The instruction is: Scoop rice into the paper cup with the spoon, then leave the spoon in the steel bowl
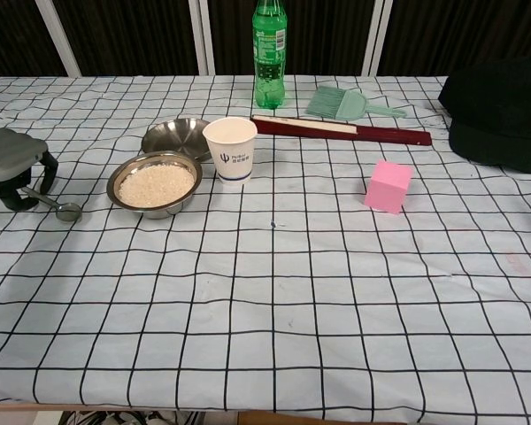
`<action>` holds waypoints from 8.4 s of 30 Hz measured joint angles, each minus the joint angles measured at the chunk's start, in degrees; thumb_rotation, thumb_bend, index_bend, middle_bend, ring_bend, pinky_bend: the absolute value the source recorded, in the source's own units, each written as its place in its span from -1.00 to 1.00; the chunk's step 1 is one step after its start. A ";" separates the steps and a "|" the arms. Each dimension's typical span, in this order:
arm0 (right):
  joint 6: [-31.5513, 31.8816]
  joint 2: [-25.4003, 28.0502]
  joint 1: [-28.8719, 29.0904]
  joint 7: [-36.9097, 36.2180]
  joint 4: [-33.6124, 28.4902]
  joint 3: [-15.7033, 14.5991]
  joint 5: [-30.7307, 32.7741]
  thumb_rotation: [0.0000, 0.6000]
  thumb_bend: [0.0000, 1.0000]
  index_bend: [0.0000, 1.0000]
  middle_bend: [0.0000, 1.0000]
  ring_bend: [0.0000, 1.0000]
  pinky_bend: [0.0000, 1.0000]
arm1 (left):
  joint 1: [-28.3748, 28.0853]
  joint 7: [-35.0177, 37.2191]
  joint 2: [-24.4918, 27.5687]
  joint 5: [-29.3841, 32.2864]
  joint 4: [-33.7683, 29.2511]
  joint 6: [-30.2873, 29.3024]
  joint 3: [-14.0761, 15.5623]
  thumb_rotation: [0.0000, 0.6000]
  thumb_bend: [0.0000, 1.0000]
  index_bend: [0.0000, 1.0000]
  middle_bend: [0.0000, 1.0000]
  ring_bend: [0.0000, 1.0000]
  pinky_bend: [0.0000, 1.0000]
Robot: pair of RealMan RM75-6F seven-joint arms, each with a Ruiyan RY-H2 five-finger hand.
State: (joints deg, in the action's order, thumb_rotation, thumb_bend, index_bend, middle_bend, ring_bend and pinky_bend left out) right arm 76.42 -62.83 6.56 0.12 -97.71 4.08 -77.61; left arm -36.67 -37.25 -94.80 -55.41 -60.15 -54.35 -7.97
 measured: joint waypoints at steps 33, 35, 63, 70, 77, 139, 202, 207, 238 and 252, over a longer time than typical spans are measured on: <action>-0.69 0.53 0.00 -2.55 -0.80 0.00 0.11 1.00 -0.56 -1.00 -1.00 -1.00 -0.60 | -10.22 -35.36 10.19 16.86 -23.76 -10.64 -3.93 1.00 0.05 0.58 1.00 1.00 1.00; -0.74 0.59 -0.01 -2.88 -0.90 0.02 0.14 1.00 -0.56 -1.00 -1.00 -1.00 -0.60 | -12.06 -37.96 8.89 18.89 -22.91 -11.02 -3.90 1.00 0.05 0.58 1.00 1.00 1.00; -2.83 1.60 0.36 -6.38 -2.55 0.64 2.27 1.00 -0.56 -1.00 -1.00 -1.00 -0.60 | -25.69 -53.32 -3.22 19.59 -6.23 -7.26 1.72 1.00 0.05 0.60 1.00 1.00 1.00; -3.03 1.78 0.37 -6.99 -2.74 0.75 2.54 1.00 -0.56 -1.00 -1.00 -1.00 -0.60 | -26.68 -54.24 -4.84 16.30 -3.16 -4.86 4.98 1.00 0.05 0.60 1.00 1.00 1.00; -3.10 1.84 0.40 -7.19 -2.70 0.74 2.54 1.00 -0.56 -1.00 -1.00 -1.00 -0.60 | -27.61 -54.79 -5.01 11.90 -1.22 -2.49 8.05 1.00 0.05 0.61 1.00 1.00 1.00; -2.92 1.98 0.26 -8.66 -3.02 0.95 2.62 1.00 -0.56 -1.00 -1.00 -1.00 -0.60 | -27.14 -53.92 -8.04 1.00 0.56 2.87 11.64 1.00 0.06 0.61 1.00 1.00 1.00; -2.81 1.89 0.21 -8.58 -3.10 1.10 2.81 1.00 -0.56 -1.00 -1.00 -1.00 -0.60 | -17.39 -33.13 -2.52 3.14 -7.85 -7.52 2.88 1.00 0.06 0.61 1.00 1.00 1.00; -2.80 1.87 0.20 -8.51 -3.10 1.08 2.78 1.00 -0.56 -1.00 -1.00 -1.00 -0.60 | -17.30 -32.81 -2.18 2.96 -8.69 -7.99 2.37 1.00 0.06 0.62 1.00 1.00 1.00; -2.63 1.84 0.15 -8.56 -3.10 1.18 2.85 1.00 -0.56 -1.00 -1.00 -1.00 -0.60 | -20.30 -31.51 -2.71 6.39 -11.68 -10.20 -4.91 1.00 0.06 0.61 1.00 1.00 1.00; -2.66 1.94 0.15 -9.02 -3.19 1.36 3.06 1.00 -0.56 -1.00 -1.00 -1.00 -0.60 | -25.10 -32.38 -5.63 9.26 -6.14 -9.56 -8.85 1.00 0.06 0.61 1.00 1.00 1.00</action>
State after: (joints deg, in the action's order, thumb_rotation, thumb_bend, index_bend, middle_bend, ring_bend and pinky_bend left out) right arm 73.75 -60.89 6.70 -8.89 -100.90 5.44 -74.56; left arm -61.77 -69.63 -100.42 -46.15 -66.29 -63.92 -16.82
